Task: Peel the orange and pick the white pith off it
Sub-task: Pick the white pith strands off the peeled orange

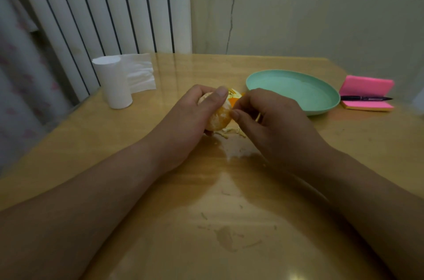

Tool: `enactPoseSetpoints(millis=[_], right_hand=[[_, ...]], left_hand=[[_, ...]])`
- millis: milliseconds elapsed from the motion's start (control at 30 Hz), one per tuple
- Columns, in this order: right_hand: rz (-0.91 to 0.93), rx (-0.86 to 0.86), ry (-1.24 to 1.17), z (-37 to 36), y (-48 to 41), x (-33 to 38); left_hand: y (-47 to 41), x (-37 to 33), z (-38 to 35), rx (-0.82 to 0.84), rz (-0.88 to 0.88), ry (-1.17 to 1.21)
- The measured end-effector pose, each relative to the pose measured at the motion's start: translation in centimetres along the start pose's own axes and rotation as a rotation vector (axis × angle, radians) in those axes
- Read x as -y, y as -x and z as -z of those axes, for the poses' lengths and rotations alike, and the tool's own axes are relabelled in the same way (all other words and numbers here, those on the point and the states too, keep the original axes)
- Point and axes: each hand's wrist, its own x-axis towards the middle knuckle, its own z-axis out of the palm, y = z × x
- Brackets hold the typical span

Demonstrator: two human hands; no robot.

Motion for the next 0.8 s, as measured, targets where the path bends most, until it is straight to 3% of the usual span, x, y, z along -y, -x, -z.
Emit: enactPoseSetpoints(millis=[333,800], right_hand=[[0.087,-0.132,0.127,-0.1,-0.4,0.7],[-0.060,-0.295,-0.123,-0.8,-0.2,1.0]], left_hand=[[0.1,-0.1,-0.5,0.010,-0.074,-0.003],[-0.3,0.6,-0.8,-0.015,-0.151,0.143]])
